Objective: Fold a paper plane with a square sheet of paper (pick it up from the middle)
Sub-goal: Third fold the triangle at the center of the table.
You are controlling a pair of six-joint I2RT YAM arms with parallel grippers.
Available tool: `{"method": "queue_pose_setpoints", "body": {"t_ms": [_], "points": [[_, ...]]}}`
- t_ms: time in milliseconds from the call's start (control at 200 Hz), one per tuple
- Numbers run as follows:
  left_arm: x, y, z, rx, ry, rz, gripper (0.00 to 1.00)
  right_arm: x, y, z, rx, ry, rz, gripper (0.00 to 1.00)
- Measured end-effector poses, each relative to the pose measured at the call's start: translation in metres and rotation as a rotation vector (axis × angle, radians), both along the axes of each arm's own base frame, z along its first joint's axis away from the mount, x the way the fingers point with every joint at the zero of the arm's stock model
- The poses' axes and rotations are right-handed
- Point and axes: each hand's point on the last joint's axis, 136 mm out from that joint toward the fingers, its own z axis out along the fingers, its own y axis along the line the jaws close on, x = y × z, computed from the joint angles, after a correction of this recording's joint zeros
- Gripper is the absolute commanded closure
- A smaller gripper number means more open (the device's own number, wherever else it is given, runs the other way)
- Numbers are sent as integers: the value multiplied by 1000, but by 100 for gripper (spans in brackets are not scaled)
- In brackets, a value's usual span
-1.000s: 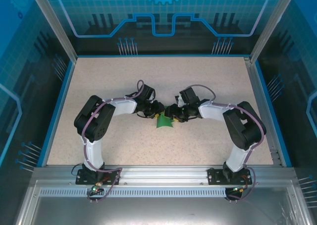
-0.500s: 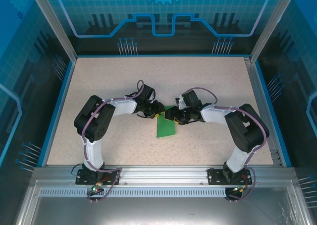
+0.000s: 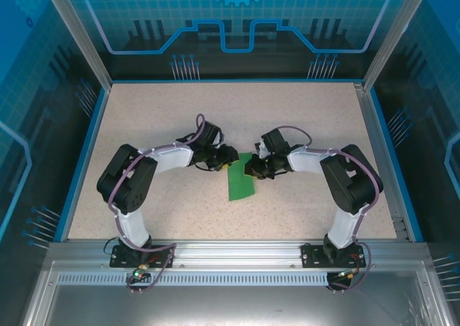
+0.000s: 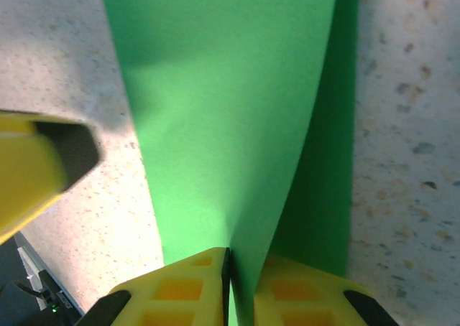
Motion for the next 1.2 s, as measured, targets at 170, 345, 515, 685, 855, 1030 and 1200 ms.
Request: {"method": "queue_pose_setpoints", "body": {"t_ms": [170,345,515,685,855,1030,1200], "points": [[-19,5,28,10,-66,-23,53,-3,0,-4,-1,25,-3,71],[-48,12,57,67,-141,-39,51,-9,-4,-4,-26,66,0,76],[-69,19,67,108,-184,-46,48,-21,-9,-5,-59,131,17,80],[-95,11,58,154,-250,-147,43,-24,-8,-3,-37,149,20,83],[-129,-9,47,237,-323,-314,37,-22,-6,1,-4,166,11,83],[-148,-25,29,362,-393,-472,35,-20,-8,3,15,178,-2,84],[-152,-51,12,518,-462,-617,35,-18,-8,6,17,183,-2,83]]}}
